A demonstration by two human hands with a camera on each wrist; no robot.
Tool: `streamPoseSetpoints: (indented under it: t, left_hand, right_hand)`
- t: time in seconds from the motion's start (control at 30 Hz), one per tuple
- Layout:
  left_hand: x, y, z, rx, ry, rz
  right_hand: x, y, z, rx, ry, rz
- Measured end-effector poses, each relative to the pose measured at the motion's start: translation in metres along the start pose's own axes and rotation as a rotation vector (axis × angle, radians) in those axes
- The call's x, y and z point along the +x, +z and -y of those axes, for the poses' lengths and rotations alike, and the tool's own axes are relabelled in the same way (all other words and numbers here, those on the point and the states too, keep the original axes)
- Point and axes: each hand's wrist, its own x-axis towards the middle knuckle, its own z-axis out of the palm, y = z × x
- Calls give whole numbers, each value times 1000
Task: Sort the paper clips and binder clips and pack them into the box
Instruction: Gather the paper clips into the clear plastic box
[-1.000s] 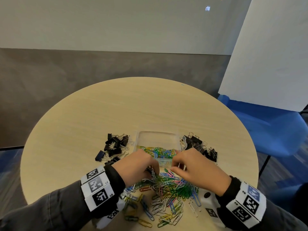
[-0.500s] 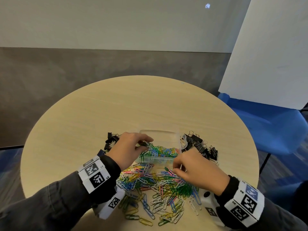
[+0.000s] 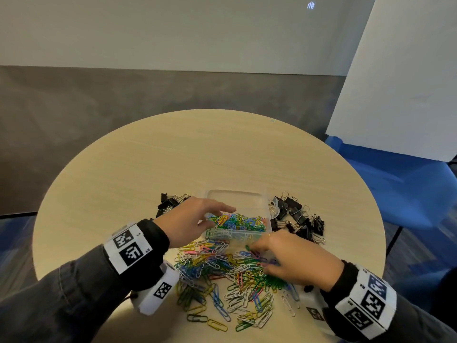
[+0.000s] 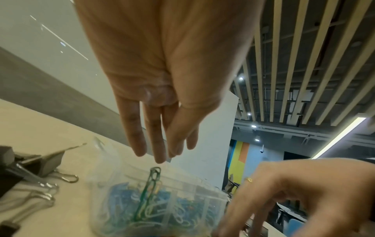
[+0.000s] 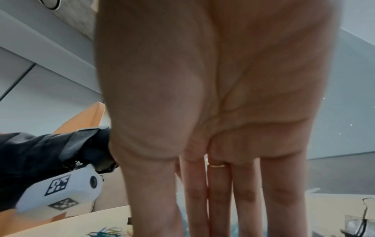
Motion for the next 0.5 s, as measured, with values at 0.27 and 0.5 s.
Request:
streamPoseSetpoints:
  t: [0.27, 0.5]
  left_hand:
    - [-2, -15, 10, 240, -96, 59]
    - [2, -3, 7, 291, -57, -39]
  right_hand:
    - [-4, -2, -1, 8, -38, 14]
    - [-2, -1, -4, 18, -31, 13]
